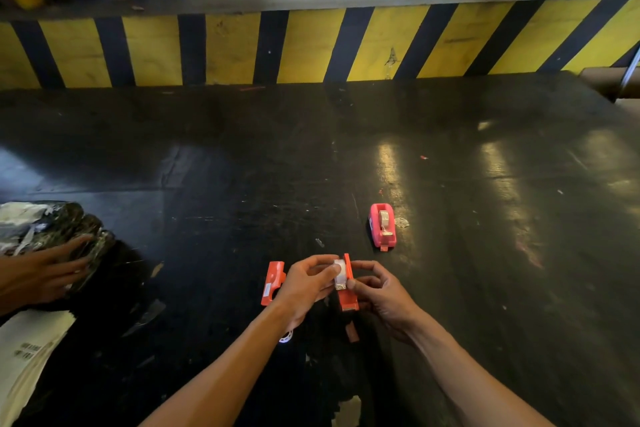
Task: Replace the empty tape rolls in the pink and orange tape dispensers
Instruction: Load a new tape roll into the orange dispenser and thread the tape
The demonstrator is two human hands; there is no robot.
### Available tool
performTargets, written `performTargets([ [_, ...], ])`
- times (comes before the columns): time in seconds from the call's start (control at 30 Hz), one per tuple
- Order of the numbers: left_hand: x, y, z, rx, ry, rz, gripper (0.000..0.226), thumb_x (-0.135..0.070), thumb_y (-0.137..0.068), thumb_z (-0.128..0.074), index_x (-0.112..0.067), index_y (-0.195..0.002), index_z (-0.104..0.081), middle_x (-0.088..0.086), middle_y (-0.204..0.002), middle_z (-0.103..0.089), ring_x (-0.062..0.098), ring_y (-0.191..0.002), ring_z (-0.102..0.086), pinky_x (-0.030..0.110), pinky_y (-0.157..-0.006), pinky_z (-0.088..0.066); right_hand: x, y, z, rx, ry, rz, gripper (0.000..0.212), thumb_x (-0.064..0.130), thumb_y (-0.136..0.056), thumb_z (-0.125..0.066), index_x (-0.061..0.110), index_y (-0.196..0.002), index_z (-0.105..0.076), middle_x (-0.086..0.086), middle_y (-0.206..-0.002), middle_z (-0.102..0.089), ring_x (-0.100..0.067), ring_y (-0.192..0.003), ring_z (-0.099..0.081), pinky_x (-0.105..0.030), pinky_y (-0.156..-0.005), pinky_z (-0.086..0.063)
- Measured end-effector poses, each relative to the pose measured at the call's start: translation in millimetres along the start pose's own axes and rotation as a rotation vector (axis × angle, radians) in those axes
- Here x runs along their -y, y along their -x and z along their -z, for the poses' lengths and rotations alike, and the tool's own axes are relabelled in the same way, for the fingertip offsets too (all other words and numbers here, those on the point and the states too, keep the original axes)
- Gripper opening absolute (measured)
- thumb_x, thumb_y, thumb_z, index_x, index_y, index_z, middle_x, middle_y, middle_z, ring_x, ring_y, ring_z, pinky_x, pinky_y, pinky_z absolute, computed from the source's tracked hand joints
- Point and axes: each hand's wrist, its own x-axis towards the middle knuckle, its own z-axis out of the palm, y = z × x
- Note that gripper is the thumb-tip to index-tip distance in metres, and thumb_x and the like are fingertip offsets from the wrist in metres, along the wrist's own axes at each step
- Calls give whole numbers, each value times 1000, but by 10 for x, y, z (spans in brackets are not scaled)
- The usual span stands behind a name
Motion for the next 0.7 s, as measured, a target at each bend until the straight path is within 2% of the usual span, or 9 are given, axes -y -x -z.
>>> performTargets([
  [0.13,-19,7,-26,12,12,-4,30,-14,-96,-67,-17,-126,-65,10,-129,-68,25,-120,-68,48,-106,-52,-7,27,-22,1,-14,4,55,22,-73,-80,16,-124,-61,-19,-111,-70,-34,-101,-72,-41,-78,-60],
  [0.23,-40,20,-44,7,-7,-17,30,-13,-94,-69,-16,-123,-66,8,-127,-70,23,-118,-68,43,-104,-54,-45,49,-21,-19,-68,-11,48,24,-79,-76,17,-124,-63,-21,-115,-70,-36,-106,-70,-43,-84,-59],
  [0.33,1,-7,-42,11,-124,-24,29,-20,-92,-73,-21,-121,-70,4,-127,-70,19,-119,-67,43,-106,-53,-93,63,4,-28,-100,-53,39,22,-86,-72,18,-124,-64,-20,-118,-70,-33,-103,-70,-41,-81,-58],
  [0.43,71,-23,-24,-10,-246,-54,29,-30,-96,-67,-25,-124,-69,1,-128,-68,16,-121,-64,42,-107,-51,-148,73,22,-35,-142,-93,35,20,-89,-70,19,-124,-66,-18,-116,-72,-30,-101,-71,-39,-79,-57],
  [0.5,130,-75,78,-134,-451,-143,33,-30,-98,-64,-21,-130,-65,2,-131,-64,12,-117,-61,32,-102,-51,-179,55,47,-63,-178,-97,33,18,-91,-67,19,-124,-66,-16,-114,-74,-29,-99,-71,-39,-79,-56],
  [0.57,176,-138,240,-365,-772,-200,39,-30,-96,-67,-23,-133,-60,6,-136,-57,16,-117,-57,32,-100,-50,-186,35,83,-85,-196,-100,34,18,-93,-66,19,-126,-66,-17,-119,-72,-32,-105,-68,-45,-90,-53],
  [0.63,217,-172,426,-502,-977,-91,49,-31,-95,-68,-27,-141,-51,10,-147,-43,29,-132,-46,45,-108,-44,-173,35,122,-101,-201,-99,32,16,-93,-64,19,-125,-66,-17,-121,-71,-35,-112,-65,-51,-101,-47],
  [0.7,259,-228,606,-520,-998,77,55,-34,-96,-65,-26,-146,-43,15,-153,-35,38,-140,-35,53,-112,-38,-145,56,159,-117,-201,-96,28,14,-94,-62,18,-122,-67,-16,-117,-71,-35,-111,-64,-52,-106,-42],
])
